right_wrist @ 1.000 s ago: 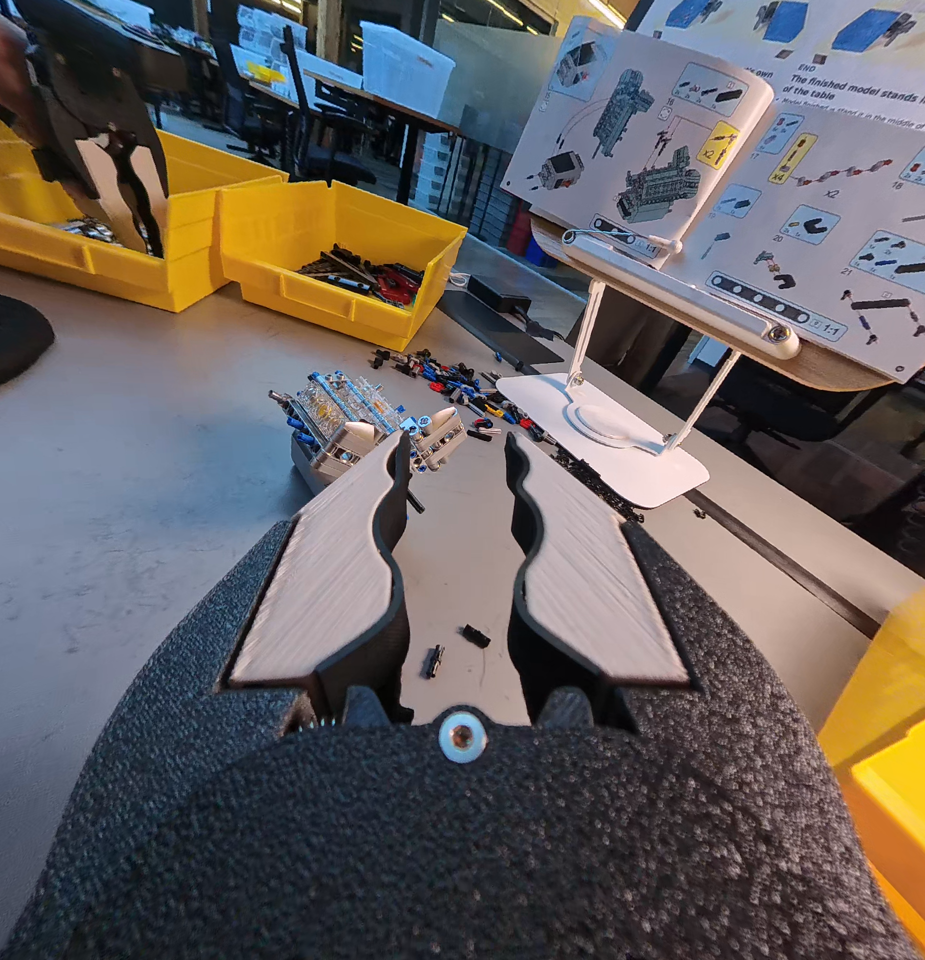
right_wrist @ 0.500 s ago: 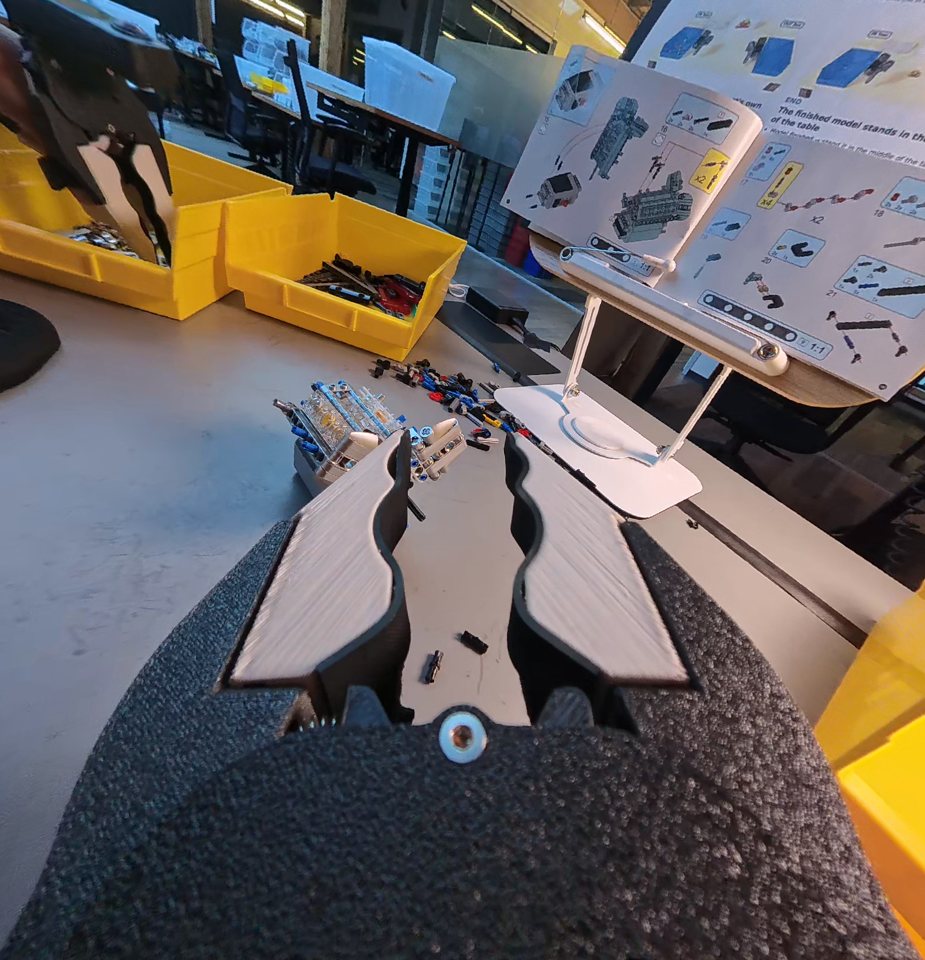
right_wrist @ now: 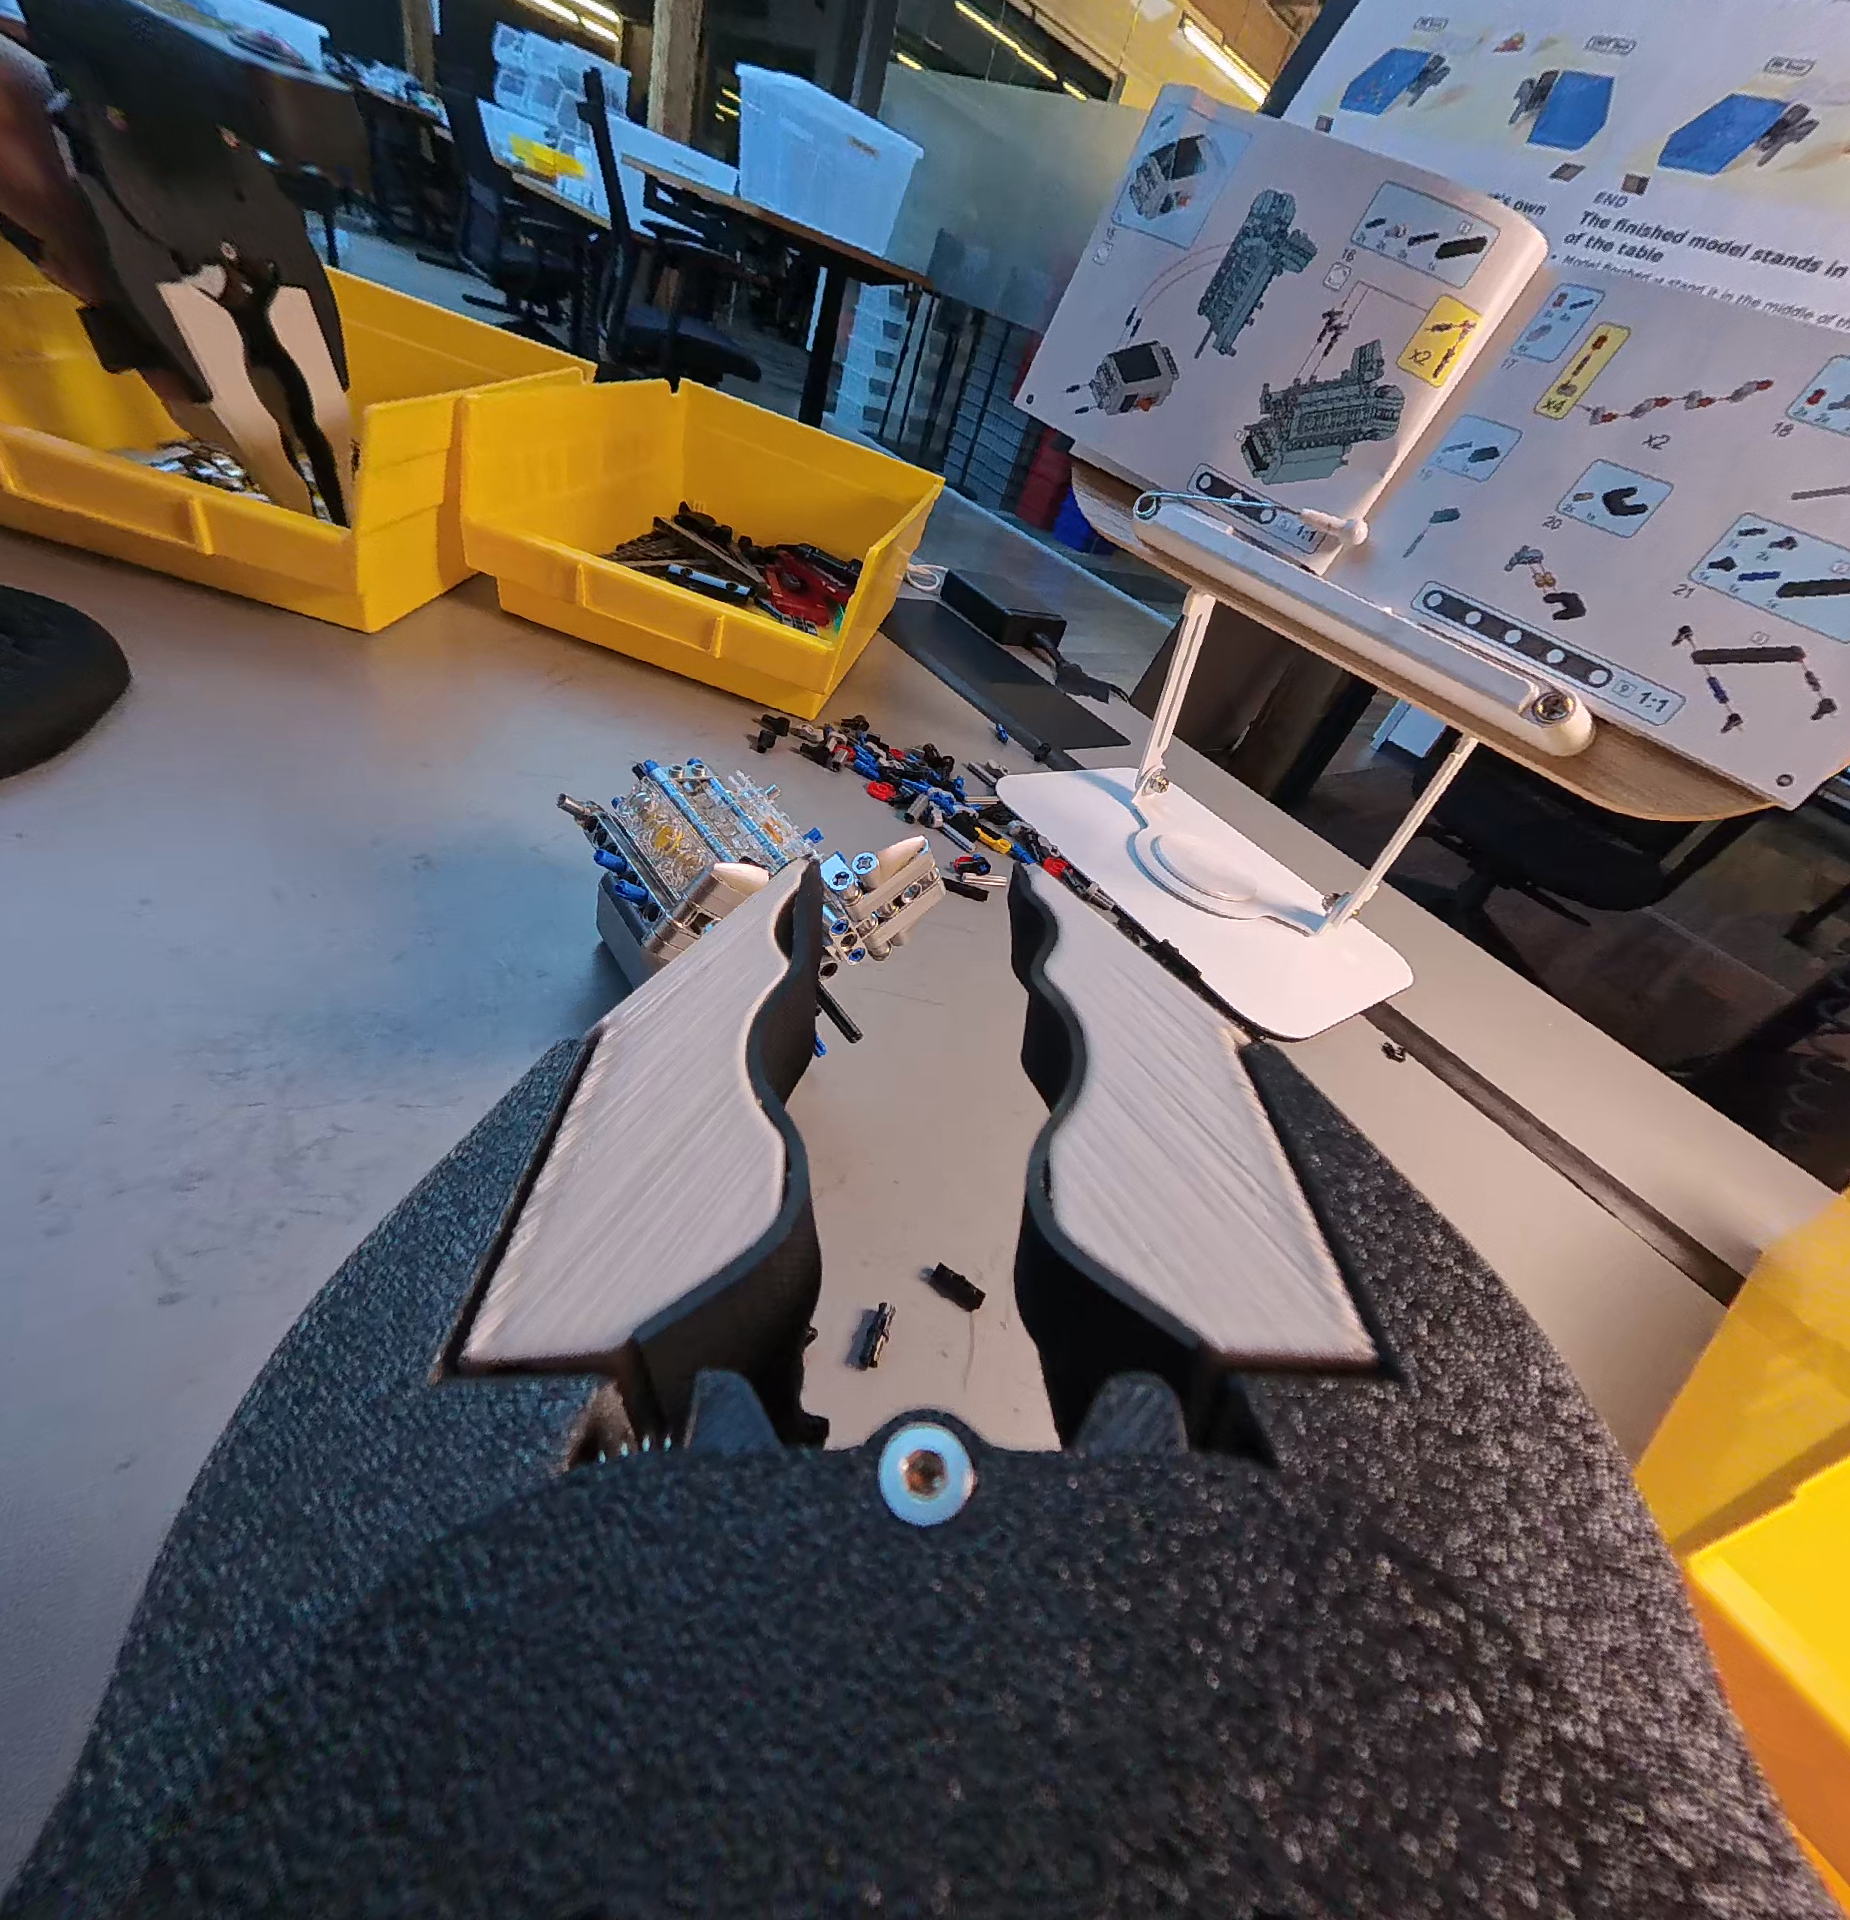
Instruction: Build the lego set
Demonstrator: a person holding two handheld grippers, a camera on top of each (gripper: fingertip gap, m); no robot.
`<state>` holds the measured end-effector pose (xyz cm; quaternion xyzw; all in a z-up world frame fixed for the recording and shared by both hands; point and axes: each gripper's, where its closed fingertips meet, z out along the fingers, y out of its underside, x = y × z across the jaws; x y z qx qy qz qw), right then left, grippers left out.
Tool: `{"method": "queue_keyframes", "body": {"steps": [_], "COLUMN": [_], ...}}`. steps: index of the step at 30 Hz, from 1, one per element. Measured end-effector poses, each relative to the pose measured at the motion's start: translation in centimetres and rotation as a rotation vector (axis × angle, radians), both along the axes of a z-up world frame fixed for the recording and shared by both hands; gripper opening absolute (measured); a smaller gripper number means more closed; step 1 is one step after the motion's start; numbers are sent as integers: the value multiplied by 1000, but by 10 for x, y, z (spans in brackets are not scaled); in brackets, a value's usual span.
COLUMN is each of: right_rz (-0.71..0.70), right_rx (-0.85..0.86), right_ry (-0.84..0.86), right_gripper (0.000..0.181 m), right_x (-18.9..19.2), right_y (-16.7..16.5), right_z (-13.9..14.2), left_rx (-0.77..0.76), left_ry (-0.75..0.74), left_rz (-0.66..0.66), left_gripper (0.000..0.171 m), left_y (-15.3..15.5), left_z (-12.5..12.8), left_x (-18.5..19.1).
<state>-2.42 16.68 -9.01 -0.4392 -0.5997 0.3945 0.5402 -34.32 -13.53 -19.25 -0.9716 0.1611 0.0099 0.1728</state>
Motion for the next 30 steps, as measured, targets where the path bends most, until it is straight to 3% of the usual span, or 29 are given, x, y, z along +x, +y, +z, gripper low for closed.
{"method": "queue_keyframes", "body": {"steps": [10, 14, 21, 30], "right_rz": [5, 7, 7, 6], "right_rx": [3, 1, 7, 10], "right_ry": [0, -3, -4, -7], "right_gripper": [35, 35, 35, 35], "right_x": [0, 0, 0, 0], "right_y": [-2, -2, -2, -2], "right_z": [0, -1, -1, -1], "left_rx": [-8, 32, -27, -22], "left_ry": [79, 4, 54, 58], "left_rz": [19, 16, 0, 11], "left_gripper": [10, 12, 13, 7], "left_y": [0, 4, -2, -2], "left_z": [-4, 4, -15, -17], "left_x": [-15, -2, -4, -7]}}
